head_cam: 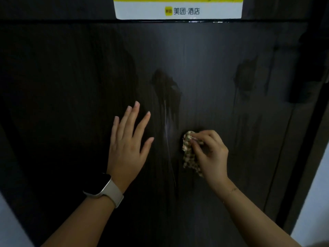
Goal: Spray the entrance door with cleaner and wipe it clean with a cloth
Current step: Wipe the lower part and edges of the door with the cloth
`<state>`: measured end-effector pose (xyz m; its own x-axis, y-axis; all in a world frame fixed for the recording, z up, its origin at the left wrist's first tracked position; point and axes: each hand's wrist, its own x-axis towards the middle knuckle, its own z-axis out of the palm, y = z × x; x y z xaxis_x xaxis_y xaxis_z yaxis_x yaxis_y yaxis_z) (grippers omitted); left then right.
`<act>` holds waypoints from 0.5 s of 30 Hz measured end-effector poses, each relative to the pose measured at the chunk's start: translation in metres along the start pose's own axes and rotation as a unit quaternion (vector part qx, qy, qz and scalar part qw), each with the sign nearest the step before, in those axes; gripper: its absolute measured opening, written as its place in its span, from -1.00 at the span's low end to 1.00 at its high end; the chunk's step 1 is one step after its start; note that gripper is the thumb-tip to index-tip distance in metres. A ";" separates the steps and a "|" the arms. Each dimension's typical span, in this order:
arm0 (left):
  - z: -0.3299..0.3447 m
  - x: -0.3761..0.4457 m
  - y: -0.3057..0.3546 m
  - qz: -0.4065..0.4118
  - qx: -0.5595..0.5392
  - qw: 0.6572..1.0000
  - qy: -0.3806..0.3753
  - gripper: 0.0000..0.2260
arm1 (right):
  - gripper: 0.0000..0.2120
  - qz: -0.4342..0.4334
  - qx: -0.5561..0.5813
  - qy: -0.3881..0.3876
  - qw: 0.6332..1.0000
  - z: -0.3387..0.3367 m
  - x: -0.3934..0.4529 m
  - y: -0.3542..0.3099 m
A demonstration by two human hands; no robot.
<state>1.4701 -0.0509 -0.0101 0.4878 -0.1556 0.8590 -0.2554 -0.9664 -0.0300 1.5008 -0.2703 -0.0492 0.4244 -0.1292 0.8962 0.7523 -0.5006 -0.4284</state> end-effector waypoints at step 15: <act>0.042 0.008 -0.021 0.043 0.135 0.987 0.075 -0.40 | -0.72 -0.078 -0.159 0.084 0.981 0.062 -0.079 0.026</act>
<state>1.5146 -0.0405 -0.0239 0.3402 -0.2274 0.9124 -0.0500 -0.9733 -0.2239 1.5183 -0.2199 -0.1382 0.2073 -0.1551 0.9659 0.5956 -0.7633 -0.2504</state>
